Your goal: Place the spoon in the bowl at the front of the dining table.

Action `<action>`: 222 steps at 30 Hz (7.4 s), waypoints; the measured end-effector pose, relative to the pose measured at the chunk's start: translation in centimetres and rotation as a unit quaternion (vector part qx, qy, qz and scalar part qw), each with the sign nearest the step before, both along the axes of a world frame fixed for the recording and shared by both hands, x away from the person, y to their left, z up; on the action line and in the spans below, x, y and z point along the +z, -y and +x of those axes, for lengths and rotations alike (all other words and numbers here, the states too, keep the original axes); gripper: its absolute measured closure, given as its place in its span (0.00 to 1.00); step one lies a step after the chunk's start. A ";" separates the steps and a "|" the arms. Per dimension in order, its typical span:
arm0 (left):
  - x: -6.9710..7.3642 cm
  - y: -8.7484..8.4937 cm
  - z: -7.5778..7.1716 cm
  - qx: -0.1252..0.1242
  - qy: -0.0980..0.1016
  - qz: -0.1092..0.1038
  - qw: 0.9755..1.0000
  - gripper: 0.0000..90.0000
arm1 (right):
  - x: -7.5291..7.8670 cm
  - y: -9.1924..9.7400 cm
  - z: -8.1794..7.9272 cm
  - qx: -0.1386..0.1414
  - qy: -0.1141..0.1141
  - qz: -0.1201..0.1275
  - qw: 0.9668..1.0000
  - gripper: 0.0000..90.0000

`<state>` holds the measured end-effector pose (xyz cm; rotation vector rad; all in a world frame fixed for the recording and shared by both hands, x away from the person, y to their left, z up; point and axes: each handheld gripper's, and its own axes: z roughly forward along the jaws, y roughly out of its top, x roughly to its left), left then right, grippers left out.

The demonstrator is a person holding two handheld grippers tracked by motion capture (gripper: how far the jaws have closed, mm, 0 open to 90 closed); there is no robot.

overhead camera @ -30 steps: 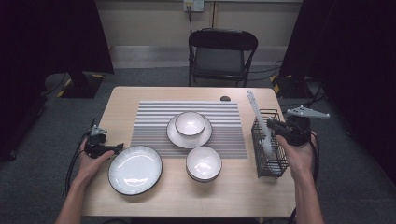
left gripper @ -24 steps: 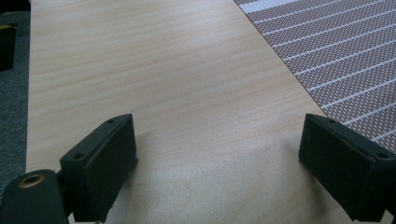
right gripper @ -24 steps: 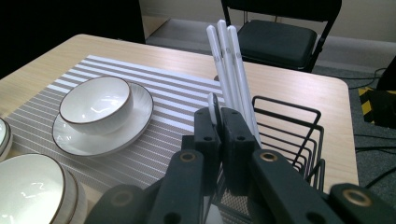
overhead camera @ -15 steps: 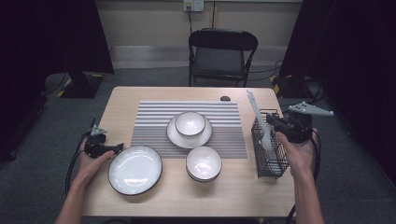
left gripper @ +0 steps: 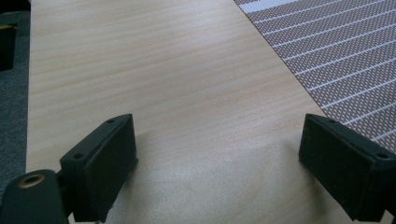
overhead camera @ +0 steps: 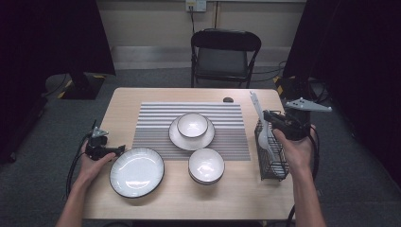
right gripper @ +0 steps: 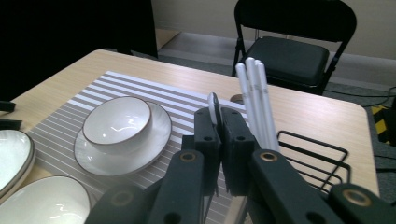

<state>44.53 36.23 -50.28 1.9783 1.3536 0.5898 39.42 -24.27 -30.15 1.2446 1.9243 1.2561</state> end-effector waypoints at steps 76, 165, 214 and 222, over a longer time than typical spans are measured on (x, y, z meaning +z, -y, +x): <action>0.0 0.0 0.0 -0.002 -0.001 -0.002 1.000 0.12 | -3.1 -12.8 6.9 0.083 -0.025 0.034 0.996 0.96; 0.0 -0.1 0.0 -0.004 0.000 -0.003 1.000 0.12 | -9.0 -18.1 9.6 0.131 -0.065 0.035 0.989 0.95; 0.0 -0.1 0.0 -0.004 0.000 -0.003 1.000 0.12 | -9.9 -20.3 9.7 0.140 -0.075 0.041 0.986 0.86; 0.0 -0.1 0.0 -0.004 0.000 -0.003 1.000 0.12 | -10.0 -20.7 9.6 0.145 -0.076 0.035 0.986 0.86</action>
